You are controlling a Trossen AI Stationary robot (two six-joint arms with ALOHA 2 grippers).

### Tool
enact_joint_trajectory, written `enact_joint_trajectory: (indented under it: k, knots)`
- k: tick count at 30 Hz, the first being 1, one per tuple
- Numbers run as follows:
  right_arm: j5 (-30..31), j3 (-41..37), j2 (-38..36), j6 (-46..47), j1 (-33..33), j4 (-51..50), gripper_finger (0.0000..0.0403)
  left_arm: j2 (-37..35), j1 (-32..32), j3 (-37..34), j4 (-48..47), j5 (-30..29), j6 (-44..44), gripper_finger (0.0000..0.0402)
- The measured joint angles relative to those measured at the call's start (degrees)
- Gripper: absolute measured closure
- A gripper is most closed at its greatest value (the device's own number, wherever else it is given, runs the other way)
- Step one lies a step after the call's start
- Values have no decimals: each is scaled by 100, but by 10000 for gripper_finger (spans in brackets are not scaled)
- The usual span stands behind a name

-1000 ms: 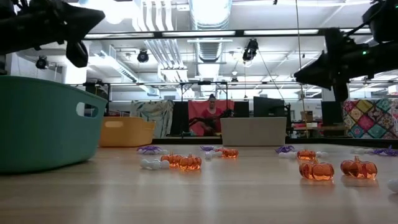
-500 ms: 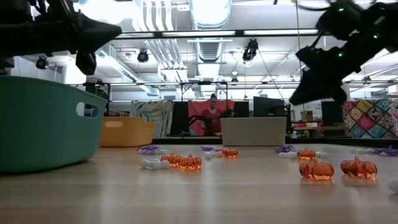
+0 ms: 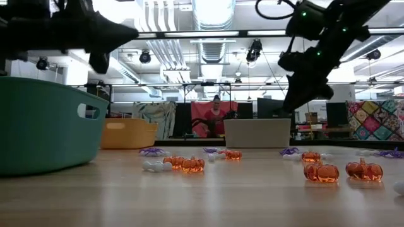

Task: Sort Halloween decoration
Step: Put the blue spider toy into the green bin

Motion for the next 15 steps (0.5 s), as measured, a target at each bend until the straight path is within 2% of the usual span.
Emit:
enact_joint_trajectory:
  k: [6, 11, 15]
  knots:
    - [-510, 154, 299, -61, 2, -117, 339, 629, 2, 724, -285, -3, 369, 402]
    - [-1416, 192, 333, 56, 4, -117, 339, 1042, -2, 1241, -1242, -2, 416, 402]
    - [-2122, 192, 317, 640, 7, -224, 339, 1154, -2, 1636, -2191, -1, 376, 402]
